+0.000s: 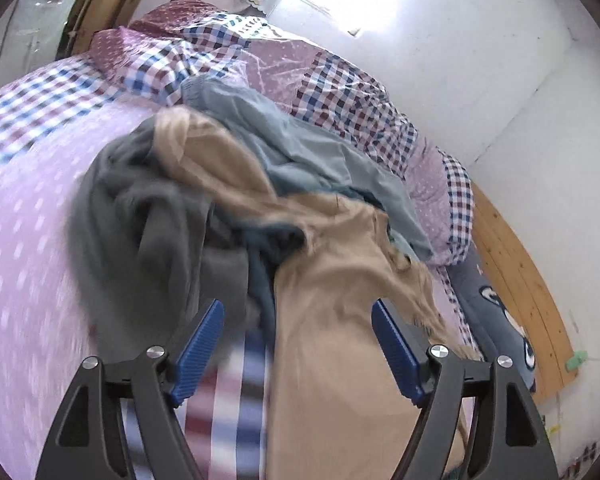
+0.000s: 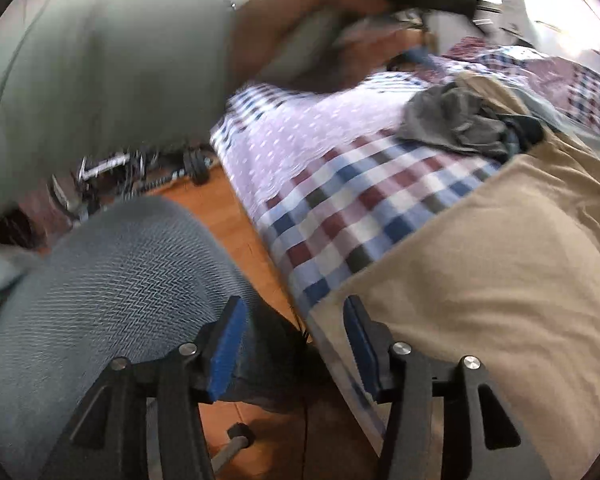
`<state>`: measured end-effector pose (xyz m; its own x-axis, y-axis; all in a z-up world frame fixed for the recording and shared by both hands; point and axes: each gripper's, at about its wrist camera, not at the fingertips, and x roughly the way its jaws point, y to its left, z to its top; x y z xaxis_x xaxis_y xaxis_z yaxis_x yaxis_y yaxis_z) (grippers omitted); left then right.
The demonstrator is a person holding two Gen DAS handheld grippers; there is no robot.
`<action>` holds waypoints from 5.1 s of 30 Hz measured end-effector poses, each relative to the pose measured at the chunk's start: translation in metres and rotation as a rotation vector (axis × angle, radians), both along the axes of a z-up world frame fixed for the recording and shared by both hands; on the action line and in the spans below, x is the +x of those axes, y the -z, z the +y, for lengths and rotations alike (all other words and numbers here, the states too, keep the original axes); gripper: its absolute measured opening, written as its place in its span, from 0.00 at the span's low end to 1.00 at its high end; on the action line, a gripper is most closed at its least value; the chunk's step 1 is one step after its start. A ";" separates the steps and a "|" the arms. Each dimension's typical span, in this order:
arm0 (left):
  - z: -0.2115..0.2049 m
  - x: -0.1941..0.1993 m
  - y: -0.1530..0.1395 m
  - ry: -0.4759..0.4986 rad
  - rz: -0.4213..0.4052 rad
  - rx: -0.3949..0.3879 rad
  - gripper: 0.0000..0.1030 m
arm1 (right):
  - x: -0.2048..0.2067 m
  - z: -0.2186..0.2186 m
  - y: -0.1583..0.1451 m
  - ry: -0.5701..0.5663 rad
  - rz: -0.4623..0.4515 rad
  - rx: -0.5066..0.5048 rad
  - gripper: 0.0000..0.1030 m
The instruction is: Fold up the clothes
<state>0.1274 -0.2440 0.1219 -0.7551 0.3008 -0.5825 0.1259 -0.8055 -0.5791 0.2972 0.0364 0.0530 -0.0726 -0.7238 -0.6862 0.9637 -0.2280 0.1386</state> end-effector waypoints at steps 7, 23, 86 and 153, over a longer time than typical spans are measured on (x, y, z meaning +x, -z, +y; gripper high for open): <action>0.040 0.080 0.061 0.011 -0.161 0.053 0.78 | -0.046 0.061 -0.027 0.227 -0.056 -0.103 0.55; 0.107 0.127 0.125 0.078 -0.491 -0.179 0.43 | -0.089 0.127 -0.042 0.485 -0.129 -0.214 0.56; 0.083 0.143 0.097 -0.141 -0.293 -0.060 0.07 | -0.140 0.430 -0.032 1.209 -0.255 0.240 0.36; 0.160 -0.131 0.080 -0.017 0.127 -0.056 0.69 | -0.596 0.160 -0.055 0.694 0.099 0.367 0.44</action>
